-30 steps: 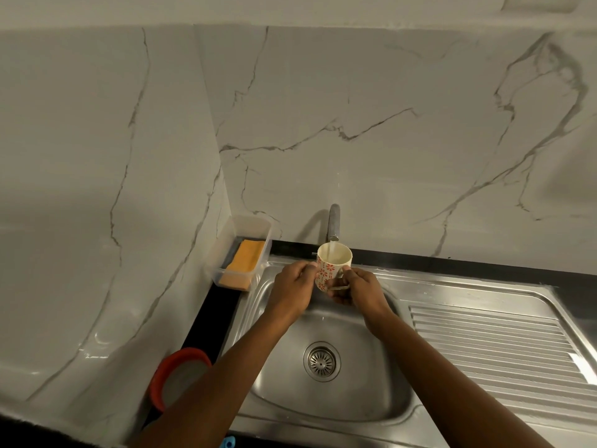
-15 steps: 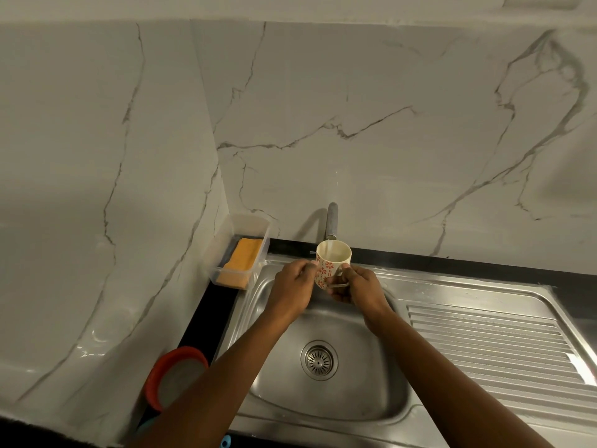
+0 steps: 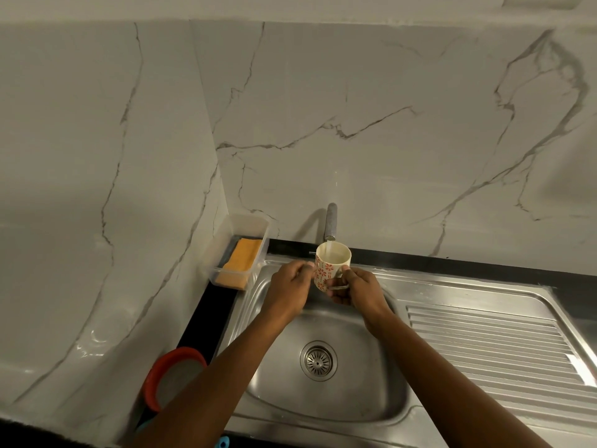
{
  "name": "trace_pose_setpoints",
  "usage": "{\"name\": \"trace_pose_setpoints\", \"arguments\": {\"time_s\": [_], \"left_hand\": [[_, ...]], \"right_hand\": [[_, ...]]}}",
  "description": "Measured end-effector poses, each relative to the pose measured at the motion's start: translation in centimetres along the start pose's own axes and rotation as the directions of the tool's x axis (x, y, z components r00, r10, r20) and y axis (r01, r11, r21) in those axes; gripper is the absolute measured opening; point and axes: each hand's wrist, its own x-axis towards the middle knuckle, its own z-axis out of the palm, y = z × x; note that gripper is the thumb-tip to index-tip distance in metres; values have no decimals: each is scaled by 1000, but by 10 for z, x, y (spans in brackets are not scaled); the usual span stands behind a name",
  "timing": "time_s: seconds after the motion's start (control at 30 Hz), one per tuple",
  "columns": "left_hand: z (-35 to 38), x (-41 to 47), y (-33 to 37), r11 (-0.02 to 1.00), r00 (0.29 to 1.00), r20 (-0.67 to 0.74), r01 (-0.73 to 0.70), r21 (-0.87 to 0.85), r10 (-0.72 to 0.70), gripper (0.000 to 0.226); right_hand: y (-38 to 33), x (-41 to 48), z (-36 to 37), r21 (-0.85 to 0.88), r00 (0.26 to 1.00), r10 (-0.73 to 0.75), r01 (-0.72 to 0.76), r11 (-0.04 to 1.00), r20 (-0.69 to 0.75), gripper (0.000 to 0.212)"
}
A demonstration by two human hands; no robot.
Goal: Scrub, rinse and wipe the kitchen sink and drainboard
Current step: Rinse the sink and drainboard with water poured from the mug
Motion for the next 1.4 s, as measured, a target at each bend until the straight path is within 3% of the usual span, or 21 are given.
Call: {"name": "trace_pose_setpoints", "arguments": {"time_s": [0.13,0.33,0.57,1.4], "left_hand": [[-2,-2,-3,1000,1000,-3,-4,9,4,25],[-5,-3,-4,1000,1000,-7,10,18,-10,23],[-8,-6,-5,1000,1000,-12,20,4,-20,39],[-6,-10,-1,999,999,-17,31,-13,-31,36]], "right_hand": [[-1,1,-1,3,1000,-4,4,1000,-2,33],[0,0,-2,5,1000,-4,4,1000,6,33],[-3,-3,-1,8,1000,-5,5,1000,2,30],[-1,-3,-2,-47,1000,-9,8,999,-3,34]]}}
